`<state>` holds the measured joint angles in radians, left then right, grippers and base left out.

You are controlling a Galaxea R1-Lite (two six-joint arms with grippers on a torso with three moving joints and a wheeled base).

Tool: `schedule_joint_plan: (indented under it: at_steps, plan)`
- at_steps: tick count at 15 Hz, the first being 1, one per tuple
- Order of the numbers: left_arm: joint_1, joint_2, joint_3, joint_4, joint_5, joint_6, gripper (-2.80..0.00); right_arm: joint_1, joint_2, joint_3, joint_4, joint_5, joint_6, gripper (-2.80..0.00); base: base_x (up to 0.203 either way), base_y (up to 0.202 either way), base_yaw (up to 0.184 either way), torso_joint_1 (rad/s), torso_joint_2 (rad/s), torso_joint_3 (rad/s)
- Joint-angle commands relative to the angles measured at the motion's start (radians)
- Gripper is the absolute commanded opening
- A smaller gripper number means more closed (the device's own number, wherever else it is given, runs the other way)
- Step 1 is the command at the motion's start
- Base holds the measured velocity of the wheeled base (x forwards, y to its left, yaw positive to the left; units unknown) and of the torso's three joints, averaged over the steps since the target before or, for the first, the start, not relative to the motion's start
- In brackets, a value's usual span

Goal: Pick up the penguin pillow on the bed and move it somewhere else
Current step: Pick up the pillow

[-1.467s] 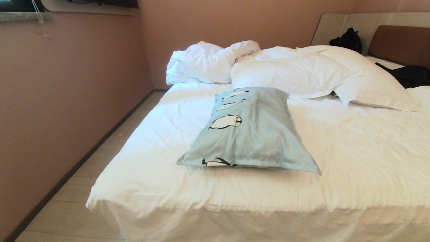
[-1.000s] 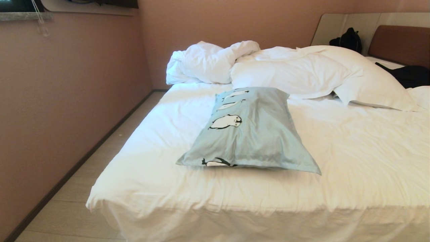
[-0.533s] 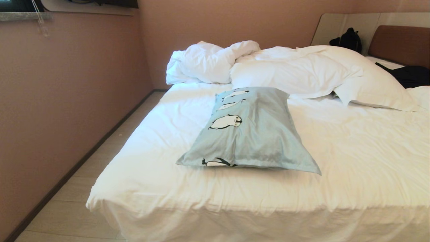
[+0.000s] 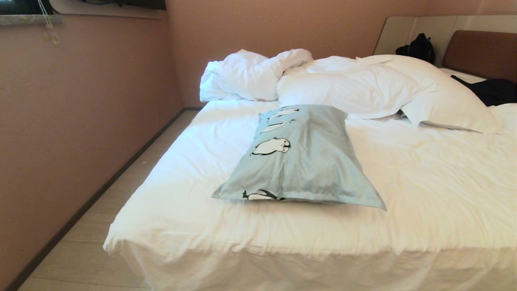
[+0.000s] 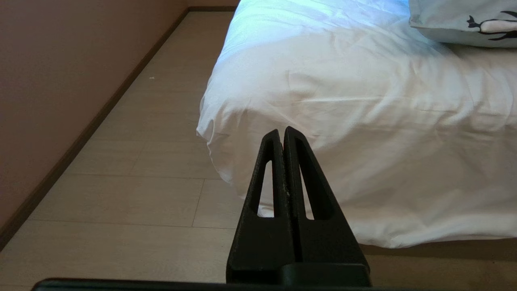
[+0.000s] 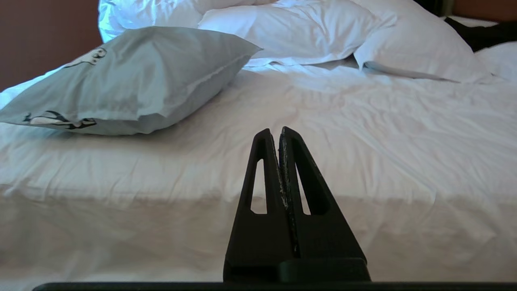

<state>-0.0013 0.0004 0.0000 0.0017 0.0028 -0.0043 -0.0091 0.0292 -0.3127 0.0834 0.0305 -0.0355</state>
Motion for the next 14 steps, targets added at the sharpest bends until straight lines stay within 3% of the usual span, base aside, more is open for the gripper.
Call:
schedule_joint_plan:
  at_steps: [1,8,14]
  plan:
    - [0.0,0.0,0.002,0.0,0.0,0.0,-2.8,0.0,0.142,-0.067,0.095,0.039,-0.013,-2.8,0.0,0.0,0.0,0.0,0.0,0.0]
    - [0.0,0.0,0.002,0.0,0.0,0.0,-2.8,0.003,0.809,-0.208,-0.267,0.065,0.0,-2.8,0.0,0.0,0.0,0.0,0.0,0.0]
    - [0.0,0.0,0.002,0.0,0.0,0.0,-2.8,0.086,1.313,-0.571,-0.442,0.072,0.007,-2.8,0.0,0.0,0.0,0.0,0.0,0.0]
